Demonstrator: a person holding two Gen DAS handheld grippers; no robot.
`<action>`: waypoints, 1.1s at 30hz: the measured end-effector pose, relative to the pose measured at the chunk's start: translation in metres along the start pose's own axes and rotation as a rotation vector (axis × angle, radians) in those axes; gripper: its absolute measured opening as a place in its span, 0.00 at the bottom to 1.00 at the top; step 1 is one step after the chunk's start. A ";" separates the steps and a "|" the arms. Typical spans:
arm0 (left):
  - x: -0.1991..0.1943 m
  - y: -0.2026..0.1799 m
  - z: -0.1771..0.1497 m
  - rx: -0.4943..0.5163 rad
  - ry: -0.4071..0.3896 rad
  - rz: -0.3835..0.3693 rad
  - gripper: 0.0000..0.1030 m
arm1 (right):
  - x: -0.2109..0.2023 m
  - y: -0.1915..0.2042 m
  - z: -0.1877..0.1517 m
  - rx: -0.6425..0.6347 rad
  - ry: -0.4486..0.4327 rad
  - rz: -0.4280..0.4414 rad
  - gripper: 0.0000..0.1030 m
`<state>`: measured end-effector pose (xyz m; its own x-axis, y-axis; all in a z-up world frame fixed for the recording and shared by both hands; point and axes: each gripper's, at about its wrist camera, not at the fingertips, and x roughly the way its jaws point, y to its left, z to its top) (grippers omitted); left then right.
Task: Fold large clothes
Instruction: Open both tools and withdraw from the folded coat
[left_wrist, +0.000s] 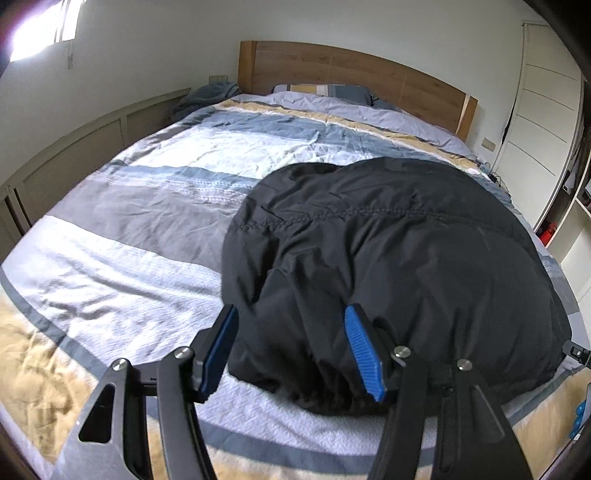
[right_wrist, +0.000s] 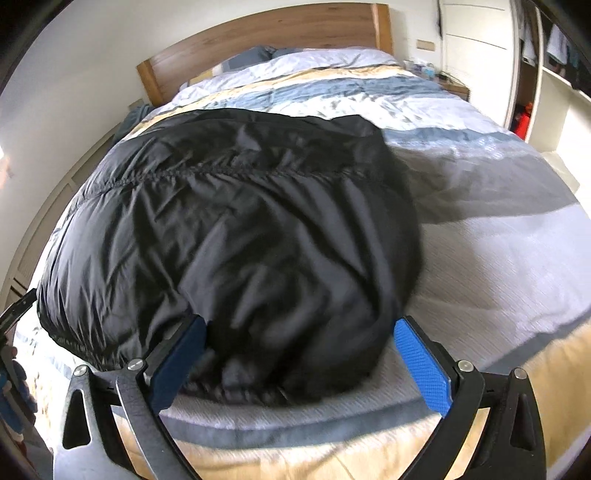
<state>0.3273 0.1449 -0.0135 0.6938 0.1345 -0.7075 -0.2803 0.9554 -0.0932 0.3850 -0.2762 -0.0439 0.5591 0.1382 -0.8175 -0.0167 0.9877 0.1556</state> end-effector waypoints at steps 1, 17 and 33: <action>-0.007 0.001 -0.001 0.005 -0.004 0.006 0.57 | -0.005 -0.005 -0.004 0.013 -0.001 -0.001 0.98; -0.119 0.018 -0.038 0.004 -0.085 -0.006 0.57 | -0.103 -0.058 -0.065 0.114 -0.083 0.010 1.00; -0.198 0.024 -0.079 0.027 -0.180 -0.022 0.57 | -0.172 -0.076 -0.116 0.160 -0.154 0.019 1.00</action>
<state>0.1311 0.1204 0.0694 0.8080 0.1557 -0.5682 -0.2470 0.9651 -0.0867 0.1938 -0.3662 0.0204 0.6805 0.1313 -0.7209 0.0963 0.9593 0.2656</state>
